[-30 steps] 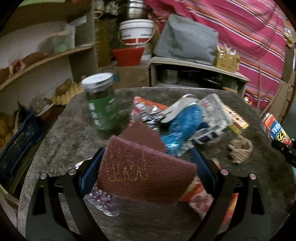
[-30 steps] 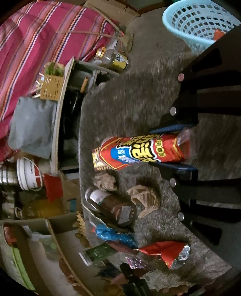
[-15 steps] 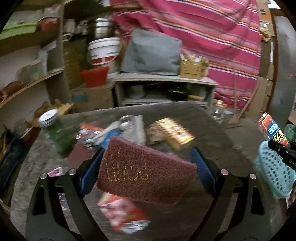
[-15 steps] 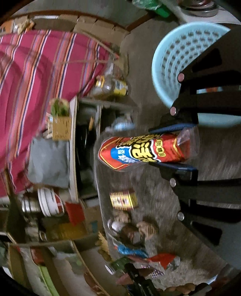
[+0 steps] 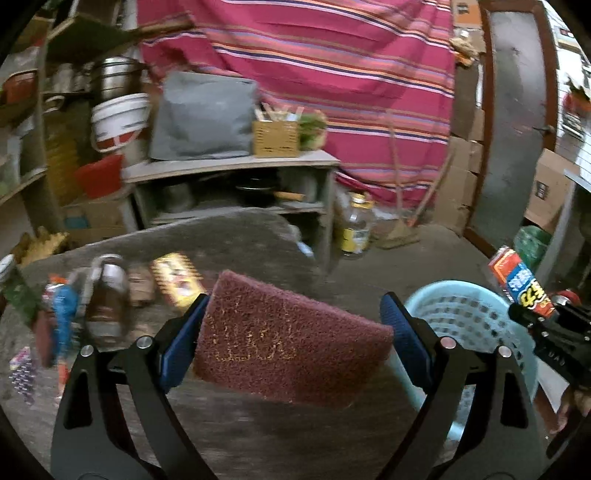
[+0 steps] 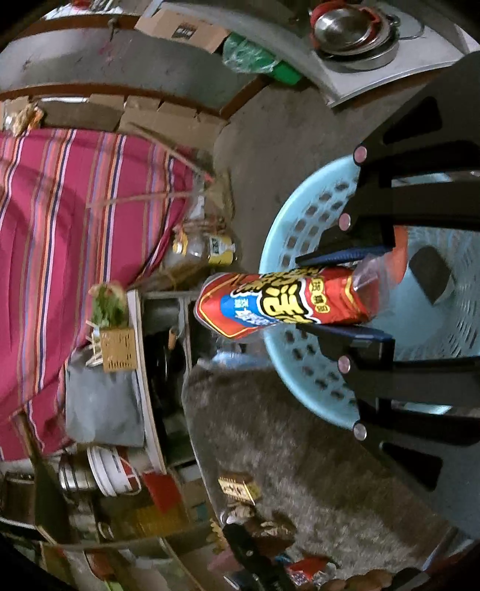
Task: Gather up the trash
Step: 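Carry the pad and snack tube to the blue basket and open both tools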
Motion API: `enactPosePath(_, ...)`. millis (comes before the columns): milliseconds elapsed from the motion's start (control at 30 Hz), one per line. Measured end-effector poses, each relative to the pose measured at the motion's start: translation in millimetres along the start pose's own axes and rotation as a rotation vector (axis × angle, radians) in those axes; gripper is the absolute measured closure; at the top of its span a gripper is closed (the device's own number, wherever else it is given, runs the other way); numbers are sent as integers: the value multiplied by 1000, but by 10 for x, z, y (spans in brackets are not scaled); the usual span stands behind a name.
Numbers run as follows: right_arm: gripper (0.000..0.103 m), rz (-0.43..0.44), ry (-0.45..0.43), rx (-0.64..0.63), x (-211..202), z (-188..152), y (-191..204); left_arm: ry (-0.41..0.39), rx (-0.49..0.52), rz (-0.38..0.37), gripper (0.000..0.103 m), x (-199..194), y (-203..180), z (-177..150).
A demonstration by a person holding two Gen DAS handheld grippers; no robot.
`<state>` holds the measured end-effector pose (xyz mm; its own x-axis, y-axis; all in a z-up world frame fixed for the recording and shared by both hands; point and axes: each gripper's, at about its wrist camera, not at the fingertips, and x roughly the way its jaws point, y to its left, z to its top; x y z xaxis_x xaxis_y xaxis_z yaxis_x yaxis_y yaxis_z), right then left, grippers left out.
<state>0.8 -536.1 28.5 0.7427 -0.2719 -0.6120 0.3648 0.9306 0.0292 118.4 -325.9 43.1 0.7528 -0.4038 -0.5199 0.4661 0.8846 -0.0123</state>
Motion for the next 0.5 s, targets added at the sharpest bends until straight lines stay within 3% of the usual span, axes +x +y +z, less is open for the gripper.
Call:
enactPosePath(233, 74, -28, 17, 57, 3, -68, -378, 26, 59, -77, 14, 194, -698, -69)
enactPosePath(500, 74, -51, 25, 115, 8, -149, -651, 63, 64, -142, 14, 406, -1112, -63)
